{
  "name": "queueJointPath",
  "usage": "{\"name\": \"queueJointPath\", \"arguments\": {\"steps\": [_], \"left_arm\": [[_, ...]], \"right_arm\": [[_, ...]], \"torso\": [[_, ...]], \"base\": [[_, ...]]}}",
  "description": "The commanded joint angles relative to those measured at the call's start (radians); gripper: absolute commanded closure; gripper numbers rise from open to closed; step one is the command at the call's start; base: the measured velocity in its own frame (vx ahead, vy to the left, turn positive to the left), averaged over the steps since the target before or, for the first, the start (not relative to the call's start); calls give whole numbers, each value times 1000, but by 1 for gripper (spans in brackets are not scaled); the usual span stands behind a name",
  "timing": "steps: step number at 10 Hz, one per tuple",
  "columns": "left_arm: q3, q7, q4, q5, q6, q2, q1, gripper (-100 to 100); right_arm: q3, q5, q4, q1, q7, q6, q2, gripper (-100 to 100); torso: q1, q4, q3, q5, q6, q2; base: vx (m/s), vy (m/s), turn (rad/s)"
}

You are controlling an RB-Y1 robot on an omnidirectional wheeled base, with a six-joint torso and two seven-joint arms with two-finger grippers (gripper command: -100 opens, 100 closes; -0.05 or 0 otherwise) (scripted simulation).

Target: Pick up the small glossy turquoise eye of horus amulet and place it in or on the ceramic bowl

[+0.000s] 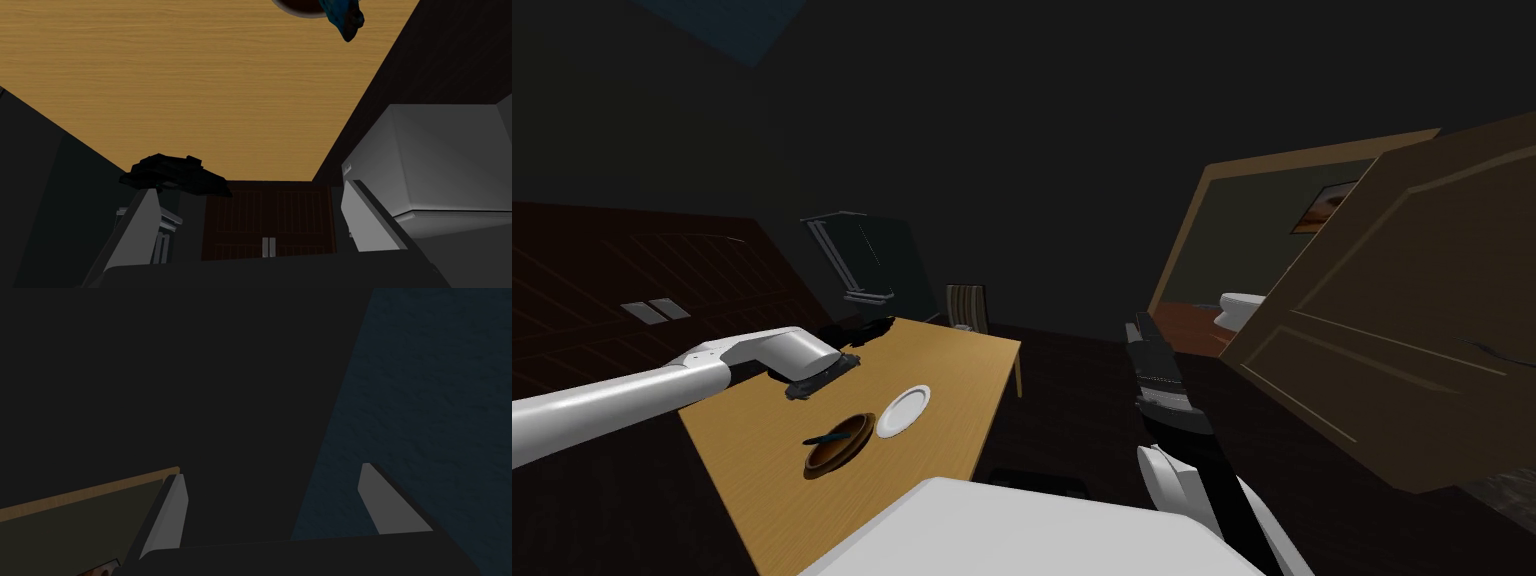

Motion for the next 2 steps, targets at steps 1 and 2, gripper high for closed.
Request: {"name": "queueJointPath", "arguments": {"steps": [1,2], "left_arm": [[0,0,0,0,0,0,0,0],[0,0,0,0,0,0,0,0]], "right_arm": [[0,0,0,0,0,0,0,0],[0,0,0,0,0,0,0,0]], "torso": [[0,0,0,0,0,0],[0,0,0,0,0,0]], "base": [[0,0,0],[0,0,0]]}}
